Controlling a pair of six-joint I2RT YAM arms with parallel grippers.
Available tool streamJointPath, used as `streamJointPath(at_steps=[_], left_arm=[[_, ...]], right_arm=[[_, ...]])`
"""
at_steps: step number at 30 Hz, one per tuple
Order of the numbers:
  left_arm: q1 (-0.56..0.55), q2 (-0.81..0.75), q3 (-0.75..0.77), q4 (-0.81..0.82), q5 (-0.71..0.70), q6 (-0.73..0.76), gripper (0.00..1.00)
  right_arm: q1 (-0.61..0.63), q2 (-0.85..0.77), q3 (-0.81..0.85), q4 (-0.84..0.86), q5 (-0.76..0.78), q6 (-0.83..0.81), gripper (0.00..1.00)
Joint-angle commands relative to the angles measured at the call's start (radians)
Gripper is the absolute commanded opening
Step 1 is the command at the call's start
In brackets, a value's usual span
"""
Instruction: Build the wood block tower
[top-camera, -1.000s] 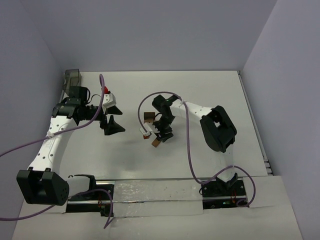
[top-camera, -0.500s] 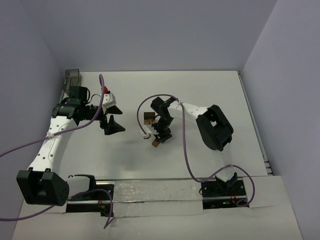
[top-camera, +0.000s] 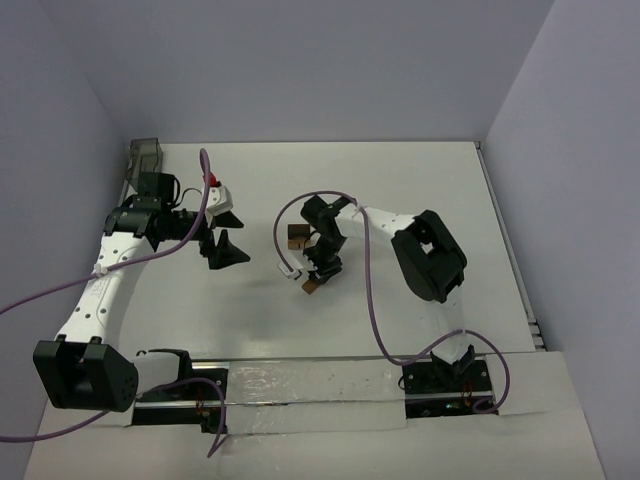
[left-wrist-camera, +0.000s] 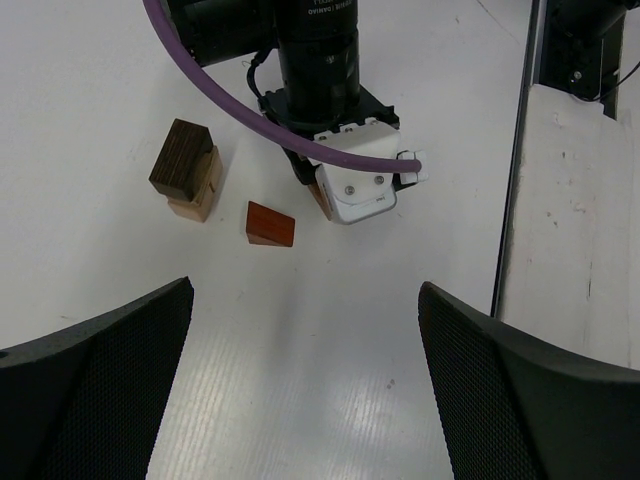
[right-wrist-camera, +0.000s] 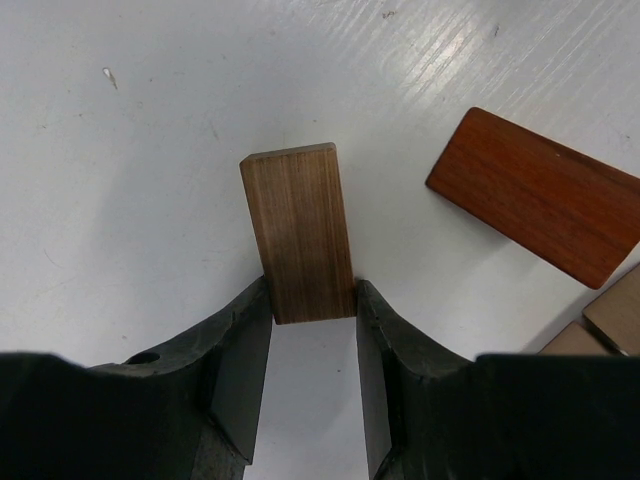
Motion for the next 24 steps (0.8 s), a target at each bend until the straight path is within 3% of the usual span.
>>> streamJointPath(at_steps=[1, 7, 8, 11, 16, 24], left_arm=[[0.004, -0.018, 0.001, 0.054, 0.026, -0.007, 0.99], [0.003, -0.015, -0.02, 0.12, 0.014, -0.078, 0.99], [0.003, -0.014, -0.027, 0.154, 0.008, -0.115, 0.99], [0.001, -0.019, -0.056, 0.244, -0.031, -0.206, 0.99], [-0.014, -0.022, -0.086, 0.367, -0.13, -0.345, 0.99], [-0.014, -0.019, -0.087, 0.395, -0.206, -0.391, 0.99]], right_arm=[[0.01, -0.063, -0.043, 0.02, -0.016, 0.043, 0.26], [-0.016, -0.192, -0.062, 0.078, -0.066, 0.287, 0.12], [-0.022, -0.207, -0.049, 0.106, -0.044, 0.395, 0.06], [-0.048, -0.211, -0.002, 0.128, 0.003, 0.592, 0.0], [-0.093, -0.207, 0.079, 0.128, 0.013, 0.745, 0.0], [-0.102, -0.16, 0.227, 0.103, 0.049, 0.831, 0.0]])
